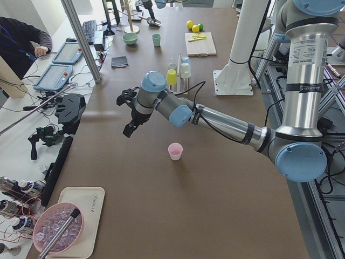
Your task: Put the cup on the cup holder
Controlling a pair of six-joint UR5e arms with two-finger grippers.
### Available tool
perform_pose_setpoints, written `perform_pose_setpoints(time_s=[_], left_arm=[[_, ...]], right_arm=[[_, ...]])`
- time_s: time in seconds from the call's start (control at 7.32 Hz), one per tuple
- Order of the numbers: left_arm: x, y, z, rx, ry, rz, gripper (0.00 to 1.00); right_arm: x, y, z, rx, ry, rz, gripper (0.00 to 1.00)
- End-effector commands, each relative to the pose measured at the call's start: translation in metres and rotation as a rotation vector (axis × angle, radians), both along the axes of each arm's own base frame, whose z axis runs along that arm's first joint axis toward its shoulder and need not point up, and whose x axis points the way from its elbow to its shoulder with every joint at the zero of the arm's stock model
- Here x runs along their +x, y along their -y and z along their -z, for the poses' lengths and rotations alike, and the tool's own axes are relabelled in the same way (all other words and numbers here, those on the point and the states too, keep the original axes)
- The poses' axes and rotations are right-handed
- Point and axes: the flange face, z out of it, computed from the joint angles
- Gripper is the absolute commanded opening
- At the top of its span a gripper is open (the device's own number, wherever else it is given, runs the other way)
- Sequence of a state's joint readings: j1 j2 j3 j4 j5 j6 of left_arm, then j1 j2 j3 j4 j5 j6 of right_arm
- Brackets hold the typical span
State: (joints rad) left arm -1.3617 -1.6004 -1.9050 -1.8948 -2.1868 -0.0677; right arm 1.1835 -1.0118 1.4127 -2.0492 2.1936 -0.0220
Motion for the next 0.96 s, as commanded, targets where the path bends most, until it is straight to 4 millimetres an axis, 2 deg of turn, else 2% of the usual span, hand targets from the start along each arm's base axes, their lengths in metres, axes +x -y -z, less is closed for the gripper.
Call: perform_pose_setpoints(time_s=[0.0,0.14,0.27,0.41,0.55,0.68,0.82], left_arm=[[0.046,0.009,0.045,0.052,0.091,-0.046,0.98],[0.072,0.008,0.065,0.009,0.168,-0.064,0.98],[0.078,0.024,0.109,0.026,0.247,-0.110,0.98],[0.081,0.029,0.121,0.048,0.354,-0.127,0.99],[0.083,0.031,0.118,0.082,0.424,-0.131,0.99],[0.082,0.034,0.114,0.138,0.496,-0.200,0.99],[0.096,0.034,0.110,0.165,0.522,-0.267,0.99]], right_arm=[[-0.050,0.004,0.021,0.037,-0.039,0.075,0.99],[-0.049,0.003,0.024,0.027,-0.045,0.090,0.99],[-0.050,0.007,0.027,0.043,-0.066,0.125,0.99],[-0.054,0.016,0.036,0.025,-0.077,0.166,0.99],[-0.063,0.028,0.032,0.025,-0.075,0.224,0.99],[-0.083,0.040,0.038,0.012,-0.100,0.250,0.99],[-0.100,0.047,0.031,-0.013,-0.128,0.283,0.99]])
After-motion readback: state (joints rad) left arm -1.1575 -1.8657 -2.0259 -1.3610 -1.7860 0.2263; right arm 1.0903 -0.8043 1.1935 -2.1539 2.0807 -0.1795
